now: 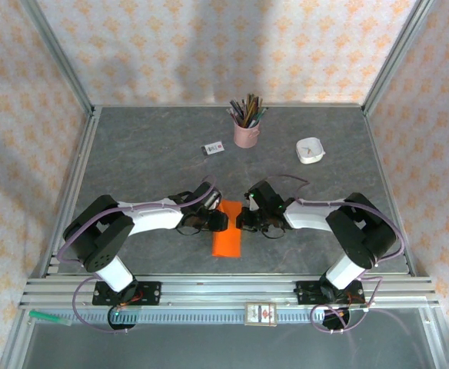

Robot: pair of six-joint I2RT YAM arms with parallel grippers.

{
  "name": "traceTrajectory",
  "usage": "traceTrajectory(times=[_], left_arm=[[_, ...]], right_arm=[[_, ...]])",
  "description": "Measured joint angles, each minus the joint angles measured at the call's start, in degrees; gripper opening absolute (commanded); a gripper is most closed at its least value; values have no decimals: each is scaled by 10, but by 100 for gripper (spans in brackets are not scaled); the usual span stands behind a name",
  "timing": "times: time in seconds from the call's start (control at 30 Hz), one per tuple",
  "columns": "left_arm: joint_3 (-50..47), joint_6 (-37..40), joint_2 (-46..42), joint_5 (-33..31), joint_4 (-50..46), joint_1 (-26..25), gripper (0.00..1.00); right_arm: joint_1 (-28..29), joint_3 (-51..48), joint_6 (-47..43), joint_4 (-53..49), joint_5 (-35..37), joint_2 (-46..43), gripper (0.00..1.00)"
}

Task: Fold a paper plane with a square sheet of paper (pick it up from the middle)
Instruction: Hold the square sheet of paper at the bottom-center of the table.

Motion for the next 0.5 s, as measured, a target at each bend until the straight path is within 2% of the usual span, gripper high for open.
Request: traceTrajectory(times=[0.5], left_arm=[[23,-8,-7,-3,-31,-4,51]], right_arm=[[1,-9,0,10,6,2,0]])
